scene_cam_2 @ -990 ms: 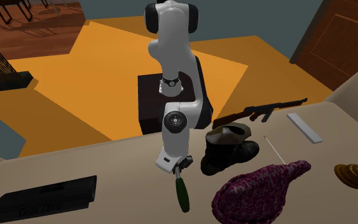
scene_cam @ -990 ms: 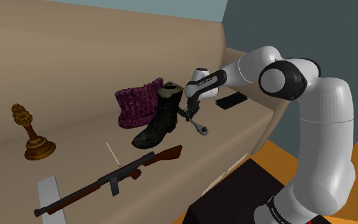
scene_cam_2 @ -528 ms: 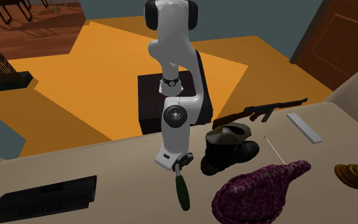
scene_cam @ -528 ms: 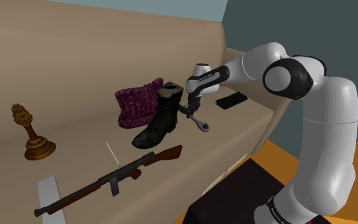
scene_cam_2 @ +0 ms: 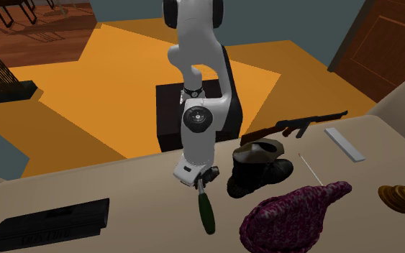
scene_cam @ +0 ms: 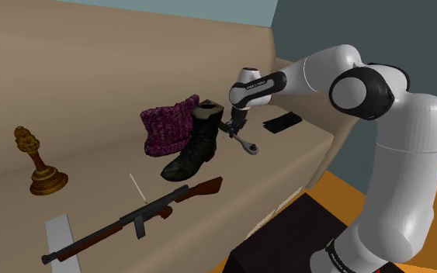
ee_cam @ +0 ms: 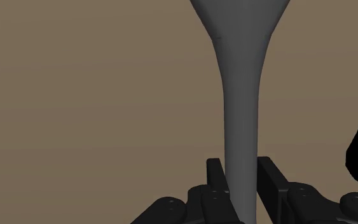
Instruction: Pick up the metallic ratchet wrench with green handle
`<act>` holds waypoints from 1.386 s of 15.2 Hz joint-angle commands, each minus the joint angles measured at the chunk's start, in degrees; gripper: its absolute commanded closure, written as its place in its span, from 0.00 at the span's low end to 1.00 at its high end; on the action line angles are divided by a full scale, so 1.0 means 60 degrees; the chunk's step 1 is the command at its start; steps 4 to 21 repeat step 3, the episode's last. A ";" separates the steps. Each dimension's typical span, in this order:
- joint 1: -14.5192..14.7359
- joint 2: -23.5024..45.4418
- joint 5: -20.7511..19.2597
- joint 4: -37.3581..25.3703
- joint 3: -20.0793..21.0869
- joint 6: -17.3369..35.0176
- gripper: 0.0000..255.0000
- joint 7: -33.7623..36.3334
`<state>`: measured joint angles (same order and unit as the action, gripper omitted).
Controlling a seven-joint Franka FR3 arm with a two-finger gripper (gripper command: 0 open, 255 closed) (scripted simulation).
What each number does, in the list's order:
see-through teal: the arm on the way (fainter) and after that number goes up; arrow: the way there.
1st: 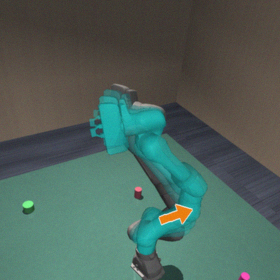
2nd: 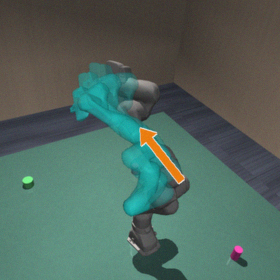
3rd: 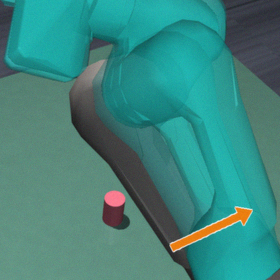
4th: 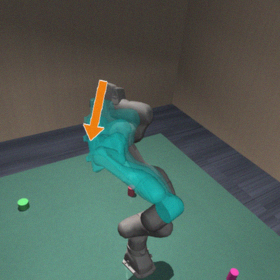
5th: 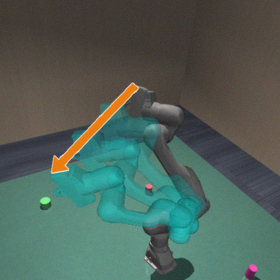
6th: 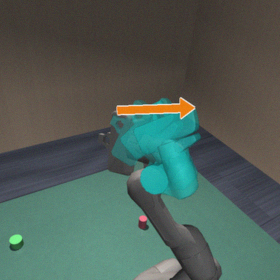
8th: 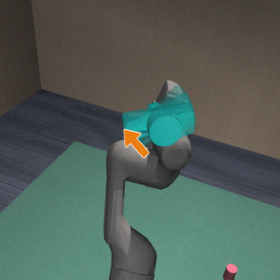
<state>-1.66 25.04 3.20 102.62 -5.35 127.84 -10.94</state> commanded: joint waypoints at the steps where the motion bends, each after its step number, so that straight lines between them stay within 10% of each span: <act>1: 0.0012 -0.0137 -0.0020 -0.0082 -0.0008 -0.0220 1.00 0.0022; 21: 0.0012 -0.0147 -0.0021 -0.0088 -0.0008 -0.0235 1.00 0.0023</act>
